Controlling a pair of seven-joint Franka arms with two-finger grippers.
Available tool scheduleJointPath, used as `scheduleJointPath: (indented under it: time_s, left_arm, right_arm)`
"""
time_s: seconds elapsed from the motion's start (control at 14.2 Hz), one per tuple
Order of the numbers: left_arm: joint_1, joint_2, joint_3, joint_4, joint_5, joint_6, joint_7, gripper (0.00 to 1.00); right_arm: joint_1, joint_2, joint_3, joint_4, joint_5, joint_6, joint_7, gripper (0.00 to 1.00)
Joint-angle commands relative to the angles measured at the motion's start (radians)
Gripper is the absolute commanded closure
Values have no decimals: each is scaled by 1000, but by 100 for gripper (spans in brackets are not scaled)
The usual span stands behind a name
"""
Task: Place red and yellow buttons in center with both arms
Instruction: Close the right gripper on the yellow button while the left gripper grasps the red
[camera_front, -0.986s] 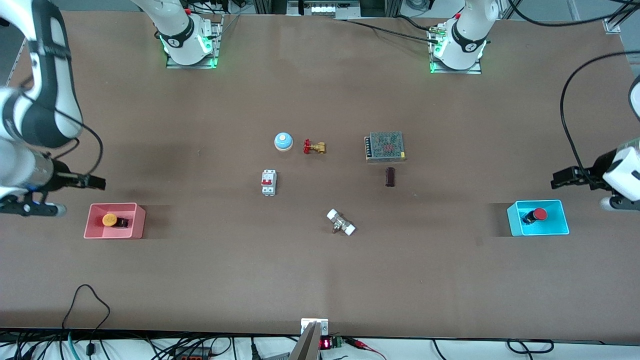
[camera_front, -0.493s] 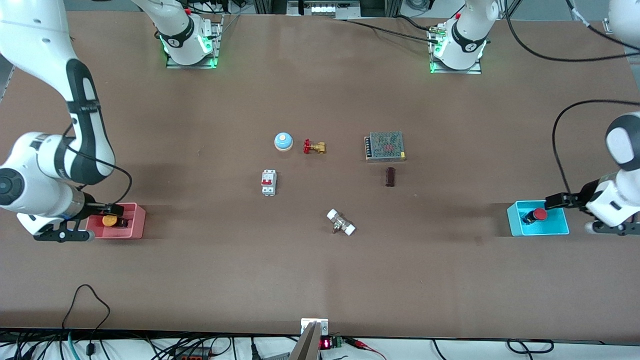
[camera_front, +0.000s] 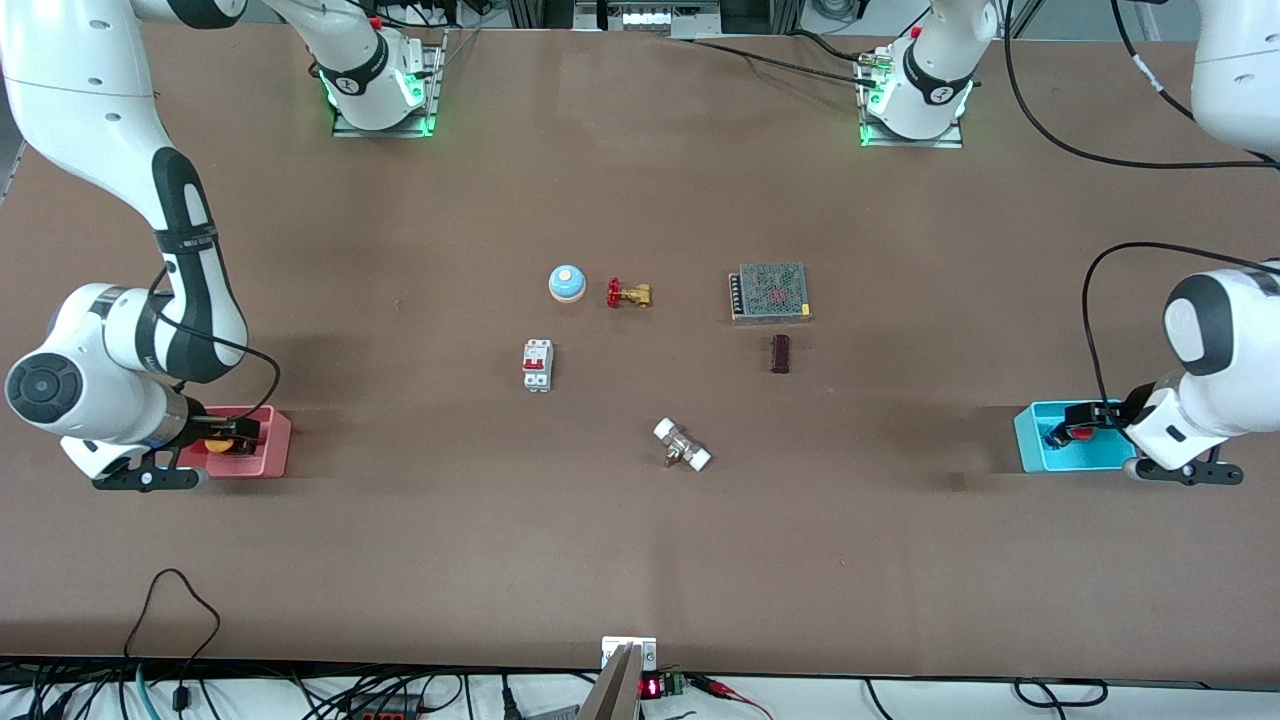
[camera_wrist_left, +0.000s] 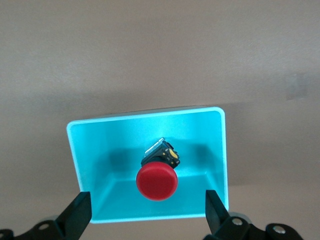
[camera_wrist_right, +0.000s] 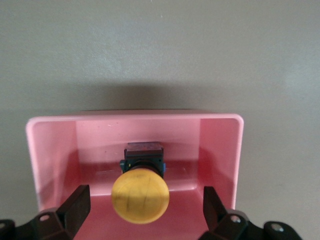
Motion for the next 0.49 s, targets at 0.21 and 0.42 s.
scheduleJointPath:
  time_s: [0.21, 0.42]
  left_arm:
    - [-4, 36, 2, -19, 24, 56, -37, 3]
    - [-4, 37, 2, -31, 24, 56, -38, 19]
  right_arm:
    - [-32, 24, 13, 22, 0, 12, -19, 2]
    - [-32, 35, 14, 43, 1, 12, -12, 15]
